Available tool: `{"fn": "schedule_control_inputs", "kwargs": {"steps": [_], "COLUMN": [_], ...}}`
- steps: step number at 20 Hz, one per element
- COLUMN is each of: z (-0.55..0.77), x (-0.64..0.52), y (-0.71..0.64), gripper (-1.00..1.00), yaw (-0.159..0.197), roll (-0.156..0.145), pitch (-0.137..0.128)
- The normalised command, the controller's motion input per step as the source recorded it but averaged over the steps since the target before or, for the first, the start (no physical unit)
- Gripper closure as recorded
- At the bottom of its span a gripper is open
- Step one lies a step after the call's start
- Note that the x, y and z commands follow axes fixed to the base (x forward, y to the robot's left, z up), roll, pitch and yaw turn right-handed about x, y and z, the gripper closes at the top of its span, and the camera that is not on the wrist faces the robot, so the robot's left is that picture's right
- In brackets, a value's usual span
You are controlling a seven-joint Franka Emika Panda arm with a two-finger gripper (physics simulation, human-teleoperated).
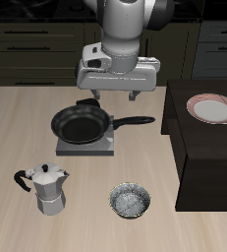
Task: Place the bowl on the plate
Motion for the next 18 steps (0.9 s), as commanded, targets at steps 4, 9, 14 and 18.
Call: {"fn": "schedule_control_inputs", "kwargs": {"steps": [4,9,14,18], "z": [0.09,0.04,0.08,0.04], "x": [0.4,0.37,0.37,0.21], "y": [0.07,-0.04,-0.09,-0.04], "gripper": [-1.0,-1.0,-1.0,-1.0], "yaw": [0.007,0.011,0.029,0.017], "roll": [0.039,0.005,-0.011,-0.005], "pitch": [-0.013,0.003,-0.03,-0.021]}}
